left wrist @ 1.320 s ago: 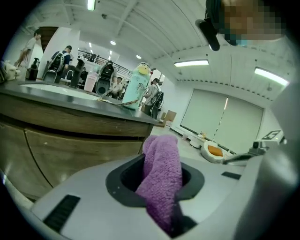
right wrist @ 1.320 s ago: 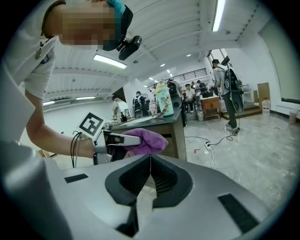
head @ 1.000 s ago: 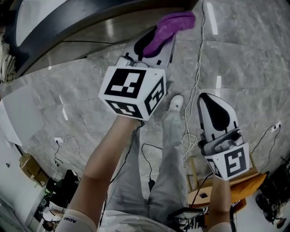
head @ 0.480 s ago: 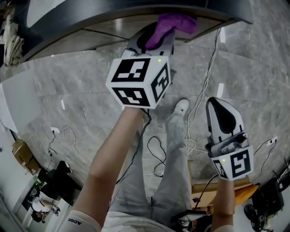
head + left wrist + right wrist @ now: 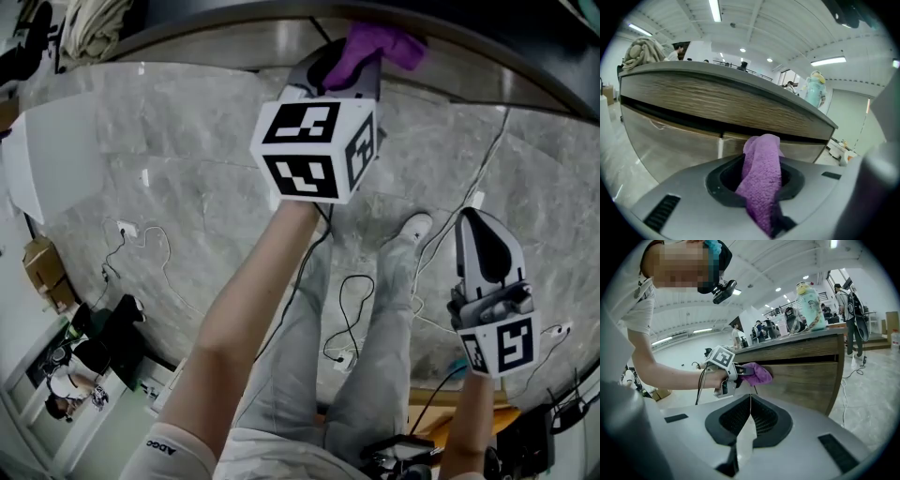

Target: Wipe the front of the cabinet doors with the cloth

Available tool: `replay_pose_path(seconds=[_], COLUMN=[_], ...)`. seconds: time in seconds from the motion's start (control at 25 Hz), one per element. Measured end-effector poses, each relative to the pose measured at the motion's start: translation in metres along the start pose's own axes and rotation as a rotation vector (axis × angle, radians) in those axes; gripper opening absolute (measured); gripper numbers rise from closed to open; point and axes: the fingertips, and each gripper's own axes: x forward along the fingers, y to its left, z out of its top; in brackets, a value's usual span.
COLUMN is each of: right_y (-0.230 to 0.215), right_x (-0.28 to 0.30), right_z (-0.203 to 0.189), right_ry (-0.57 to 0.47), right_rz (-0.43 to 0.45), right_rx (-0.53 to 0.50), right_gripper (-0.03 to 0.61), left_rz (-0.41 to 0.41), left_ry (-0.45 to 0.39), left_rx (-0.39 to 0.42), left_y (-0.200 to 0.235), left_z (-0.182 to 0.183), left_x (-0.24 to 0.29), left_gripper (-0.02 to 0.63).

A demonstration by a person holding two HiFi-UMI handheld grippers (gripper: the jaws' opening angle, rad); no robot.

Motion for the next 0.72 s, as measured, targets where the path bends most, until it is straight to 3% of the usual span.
replay_pose_path(seconds=[0.16, 0.36, 0.44, 0.52, 0.72], right_y=[0.021, 0.052, 0.06, 0.063, 0.054], right_x=[0.031, 0.062, 0.068, 0.069, 0.051], right_z=[0.014, 0.025, 0.026, 0.028, 0.021], right_ry=[0.012, 0.019, 0.016, 0.011, 0.002], right_rz=[0.048, 0.105, 0.12, 0.129, 0.131], right_rx=[-0.019, -0.041, -0.04, -0.038, -0.04], right_gripper=[0.026, 0.026, 0.026, 0.026, 0.026], left_rz=[0.059, 0.123, 0.137, 0.117, 0.066], left_ry=[-0.03, -0.04, -0.049, -0.059, -0.045], left_rx=[-0.038, -0.027, -0.071, -0.106, -0.071], left_y=[0.052, 0.093, 0.104, 0.103, 0.065], left_z=[0.014, 0.018, 0.017, 0.015, -0.007], left_x=[-0.017, -0.035, -0.043, -0.048, -0.048], left_gripper=[0.094, 0.094, 0.094, 0.094, 0.094])
